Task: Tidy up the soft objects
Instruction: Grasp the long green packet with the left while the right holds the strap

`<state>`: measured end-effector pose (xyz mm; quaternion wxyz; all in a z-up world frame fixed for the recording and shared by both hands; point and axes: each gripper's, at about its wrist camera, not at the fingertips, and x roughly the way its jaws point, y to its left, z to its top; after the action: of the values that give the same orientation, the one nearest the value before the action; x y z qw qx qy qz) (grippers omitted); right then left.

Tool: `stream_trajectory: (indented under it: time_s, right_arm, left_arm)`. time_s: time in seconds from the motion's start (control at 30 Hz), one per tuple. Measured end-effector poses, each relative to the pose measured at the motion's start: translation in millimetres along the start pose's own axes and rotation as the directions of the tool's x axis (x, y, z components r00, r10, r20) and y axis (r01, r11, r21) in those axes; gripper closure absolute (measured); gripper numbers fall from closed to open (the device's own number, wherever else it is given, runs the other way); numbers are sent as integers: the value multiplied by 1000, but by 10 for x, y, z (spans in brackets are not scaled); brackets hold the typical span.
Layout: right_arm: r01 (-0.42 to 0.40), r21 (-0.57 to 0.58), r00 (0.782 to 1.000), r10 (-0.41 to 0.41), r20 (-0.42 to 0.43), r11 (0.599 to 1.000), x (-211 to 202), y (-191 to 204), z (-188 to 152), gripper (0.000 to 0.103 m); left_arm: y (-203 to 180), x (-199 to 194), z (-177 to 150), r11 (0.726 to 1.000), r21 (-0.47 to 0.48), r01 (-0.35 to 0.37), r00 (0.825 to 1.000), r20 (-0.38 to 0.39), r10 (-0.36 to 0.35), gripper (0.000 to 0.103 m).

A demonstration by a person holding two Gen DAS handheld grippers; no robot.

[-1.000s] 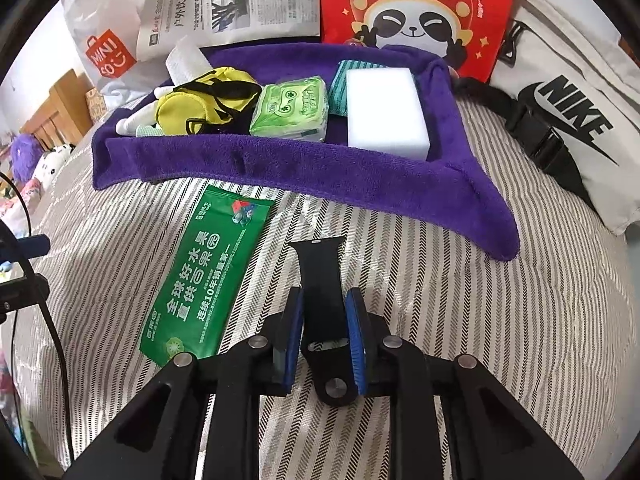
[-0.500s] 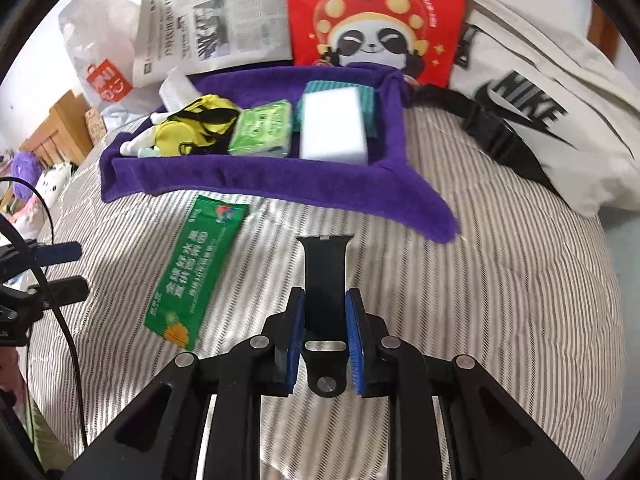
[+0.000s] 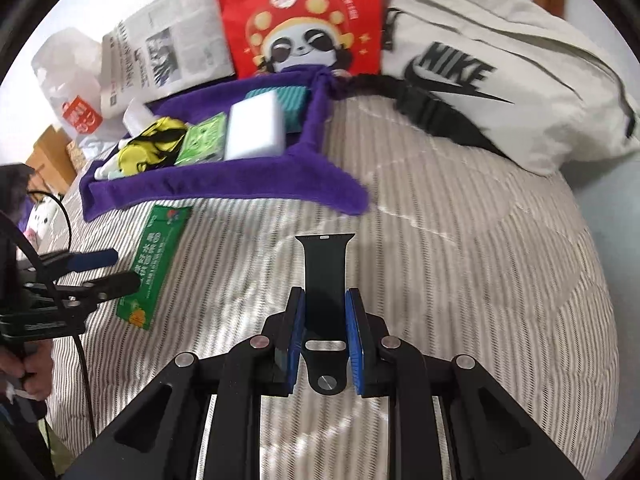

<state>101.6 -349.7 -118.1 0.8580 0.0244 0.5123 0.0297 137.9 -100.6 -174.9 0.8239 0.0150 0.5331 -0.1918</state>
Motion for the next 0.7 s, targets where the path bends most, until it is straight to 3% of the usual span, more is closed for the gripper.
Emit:
stream_trajectory:
  time_s: [0.17,0.23,0.3,0.5,0.63,0.7]
  right_arm:
    - [3,47,1000,-4,23,999,-105,-221,-84,83]
    - [-1,63,1000,-1,30,998,-124,-289,-108,83]
    - [-4,72,999,2,33,997,-119,-319,-120,83]
    - [-20,72,999,18,32,997,-69,-319,-173,83]
    - [-45,65,999,43,27,997,-20,-281,-190,83]
    - [-54,65,998,52,23,996,9,-266,-192,83]
  left_arm:
    - [-212,118,34,996,16,-92,996,15,91,31]
    - [-338,170,19,983,55,-173,985,24,172,31]
    - [-407,169,-8,973,92,-213,977,55,208,27]
    - [-120,7,-74,979,42,-199,980,29,198,28]
    - [-124,24,-45,977,32,-212,976,56,210,28]
    - [-190,37,-32,979,53,-197,979,72,193,36]
